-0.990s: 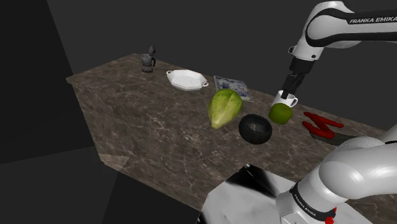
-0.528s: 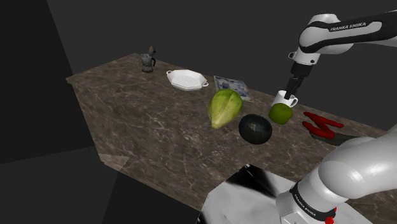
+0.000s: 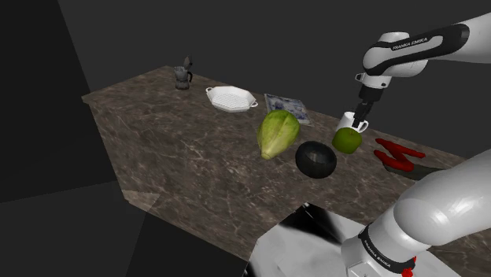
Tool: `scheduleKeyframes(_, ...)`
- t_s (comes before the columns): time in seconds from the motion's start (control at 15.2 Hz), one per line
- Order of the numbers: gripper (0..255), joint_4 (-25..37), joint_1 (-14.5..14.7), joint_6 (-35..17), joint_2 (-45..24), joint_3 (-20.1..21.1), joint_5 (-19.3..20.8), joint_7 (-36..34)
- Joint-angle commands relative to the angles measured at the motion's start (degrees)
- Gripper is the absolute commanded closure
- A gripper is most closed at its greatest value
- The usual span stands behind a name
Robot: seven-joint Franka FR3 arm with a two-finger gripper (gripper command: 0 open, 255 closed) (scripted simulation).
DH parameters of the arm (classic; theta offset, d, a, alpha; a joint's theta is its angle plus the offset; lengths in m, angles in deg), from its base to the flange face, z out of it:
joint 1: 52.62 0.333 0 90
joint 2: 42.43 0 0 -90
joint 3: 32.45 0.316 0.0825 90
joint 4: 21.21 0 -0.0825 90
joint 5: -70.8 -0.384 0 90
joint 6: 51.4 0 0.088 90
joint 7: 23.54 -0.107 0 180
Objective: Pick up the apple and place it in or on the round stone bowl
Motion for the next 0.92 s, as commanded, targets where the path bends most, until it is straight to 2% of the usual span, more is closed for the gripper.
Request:
scheduleKeyframes(0.0, 0, -1.2, -0.1, -1.7, -0.4, -0.4, 0.1, 0.2)
scheduleKeyframes(0.13, 0, -2.8, -0.2, -3.8, -1.1, -0.8, 0.1, 0.3)
scheduleKeyframes(0.66, 0, -2.7, -0.2, -3.8, -1.1, -0.8, 0.1, 0.3)
scheduleKeyframes(0.73, 255, -2.7, -0.2, -3.8, -1.1, -0.8, 0.1, 0.3)
scheduleKeyframes(0.86, 255, -2.7, -0.2, -3.8, -1.1, -0.8, 0.1, 0.3)
